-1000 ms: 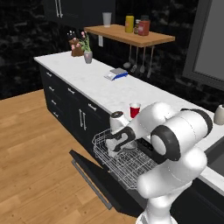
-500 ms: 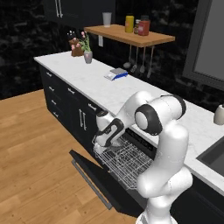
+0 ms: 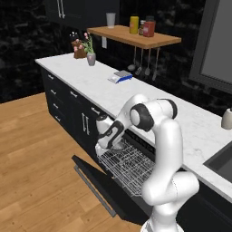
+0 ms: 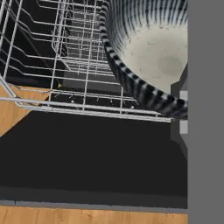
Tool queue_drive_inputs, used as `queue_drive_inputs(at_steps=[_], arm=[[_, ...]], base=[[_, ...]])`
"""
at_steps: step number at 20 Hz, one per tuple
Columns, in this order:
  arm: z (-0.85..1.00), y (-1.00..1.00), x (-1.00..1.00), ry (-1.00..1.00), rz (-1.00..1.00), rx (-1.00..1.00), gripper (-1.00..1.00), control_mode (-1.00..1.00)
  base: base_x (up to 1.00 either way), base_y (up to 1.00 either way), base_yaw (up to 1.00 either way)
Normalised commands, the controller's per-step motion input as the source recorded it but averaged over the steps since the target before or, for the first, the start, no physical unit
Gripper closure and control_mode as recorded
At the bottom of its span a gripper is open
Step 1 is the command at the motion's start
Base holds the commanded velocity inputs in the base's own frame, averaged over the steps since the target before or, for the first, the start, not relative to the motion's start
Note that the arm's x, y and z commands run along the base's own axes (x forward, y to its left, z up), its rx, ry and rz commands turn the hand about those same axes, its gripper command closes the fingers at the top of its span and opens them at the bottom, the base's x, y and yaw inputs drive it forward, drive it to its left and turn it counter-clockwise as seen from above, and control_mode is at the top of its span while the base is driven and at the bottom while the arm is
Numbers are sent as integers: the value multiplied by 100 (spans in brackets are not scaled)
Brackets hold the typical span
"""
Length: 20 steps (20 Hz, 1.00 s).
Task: Pick up the cup and bowl from the counter, place them in the dishwasher, and close the dishwasher door.
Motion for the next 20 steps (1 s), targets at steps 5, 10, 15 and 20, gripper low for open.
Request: queue_drive_inputs(at_steps=[5,10,15,20], arm=[[-56,0,39,-1,-11,-5,100,-100],[-54,0,33,-3,-8,-5,100,-100],[-42,0,27,-3,-5,-1,100,-100],[-24,0,10,-1,-1,0,100,-100]], base=[[0,0,0],[0,0,0],[0,0,0],[0,0,0]])
